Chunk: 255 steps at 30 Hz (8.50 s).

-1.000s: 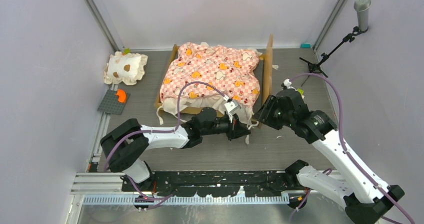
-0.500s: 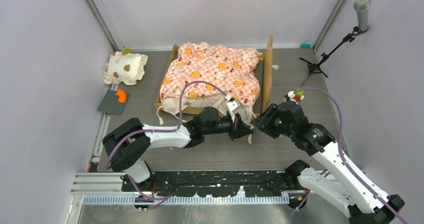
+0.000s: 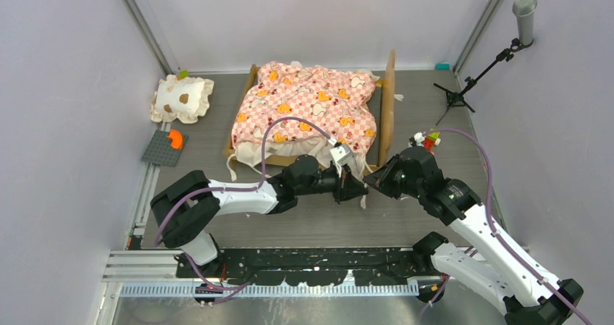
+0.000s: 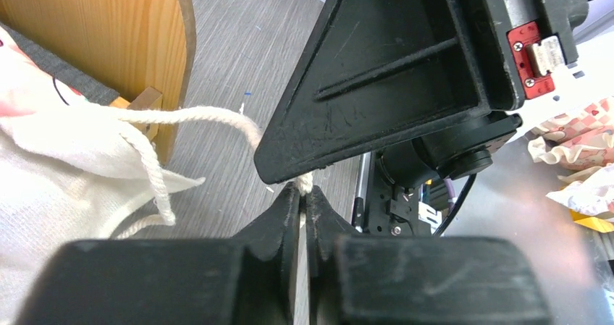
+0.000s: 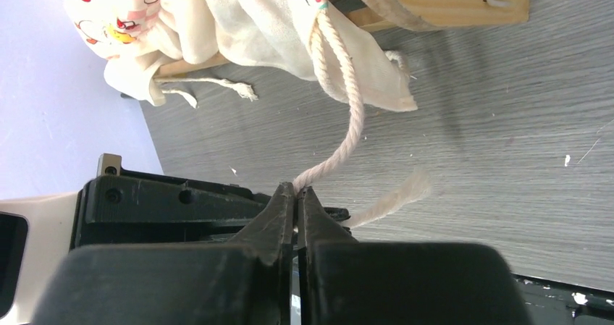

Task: Set up the pet bed
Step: Cross the ropes on the bed frame.

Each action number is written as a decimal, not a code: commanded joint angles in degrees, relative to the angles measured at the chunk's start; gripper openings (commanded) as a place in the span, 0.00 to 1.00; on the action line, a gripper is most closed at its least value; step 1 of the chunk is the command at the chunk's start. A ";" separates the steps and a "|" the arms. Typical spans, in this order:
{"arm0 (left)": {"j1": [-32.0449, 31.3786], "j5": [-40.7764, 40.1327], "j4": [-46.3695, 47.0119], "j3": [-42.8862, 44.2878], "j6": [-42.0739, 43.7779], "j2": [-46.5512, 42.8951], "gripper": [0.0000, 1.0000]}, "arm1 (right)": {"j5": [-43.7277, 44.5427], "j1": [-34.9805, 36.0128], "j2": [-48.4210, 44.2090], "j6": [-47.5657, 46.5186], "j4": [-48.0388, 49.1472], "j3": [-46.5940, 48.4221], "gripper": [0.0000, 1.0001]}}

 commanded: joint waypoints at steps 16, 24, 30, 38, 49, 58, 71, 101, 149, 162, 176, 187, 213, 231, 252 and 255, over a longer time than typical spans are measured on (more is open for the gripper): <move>3.48 -14.54 -12.32 -5.07 6.42 -14.33 0.72 | 7.83 0.34 10.09 -25.08 -12.06 18.47 0.01; 3.94 -13.81 -2.84 -1.67 2.08 -3.19 0.62 | 12.72 0.29 10.07 -28.81 -14.98 20.00 0.01; 3.89 -14.83 2.43 1.70 1.83 3.09 0.64 | 11.13 0.33 9.18 -27.29 -13.58 18.69 0.01; 2.84 -16.54 5.81 3.67 2.21 6.32 0.68 | 10.70 0.33 8.02 -26.53 -13.28 17.77 0.01; 0.97 -22.37 5.90 7.37 3.32 11.40 0.40 | 9.38 0.32 7.44 -25.29 -12.32 16.96 0.01; 1.06 -21.28 1.74 8.34 4.86 9.62 0.04 | 10.42 0.35 7.43 -27.46 -12.91 18.48 0.01; 3.76 -29.88 -26.46 12.09 17.61 -4.68 0.00 | 6.84 0.29 22.87 -37.45 -12.10 34.14 0.01; 14.72 -22.05 -30.32 14.33 17.47 -3.63 0.00 | 10.72 0.25 34.72 -41.40 -1.84 37.21 0.01; 16.87 -18.97 -30.80 12.69 16.33 -1.59 0.00 | 2.79 -3.90 39.00 -39.29 3.99 28.10 0.01; 17.05 -20.46 -32.46 12.84 17.38 -1.26 0.00 | 1.33 -3.95 42.12 -37.92 5.19 26.14 0.01; 17.14 -14.91 -32.41 12.85 16.48 -0.08 0.00 | -0.73 -3.94 40.73 -37.99 4.40 20.23 0.01; 16.26 -8.55 -32.39 12.35 14.55 -0.40 0.00 | 2.69 -3.86 35.22 -38.42 0.87 23.33 0.30; 5.96 -10.02 -30.76 11.82 4.32 -0.04 0.04 | 5.93 -3.82 15.89 -38.85 -1.33 18.75 0.43; 7.26 -11.04 -45.34 16.44 22.74 -6.88 0.82 | 8.42 -3.82 8.02 -38.29 -5.04 17.02 0.44; 15.29 8.19 -56.22 24.30 58.26 2.71 0.73 | 6.60 -3.81 1.46 -37.75 -9.87 16.41 0.44; 15.58 7.47 -57.27 25.55 60.35 4.96 0.68 | 6.33 -3.77 0.75 -37.48 -10.15 15.77 0.44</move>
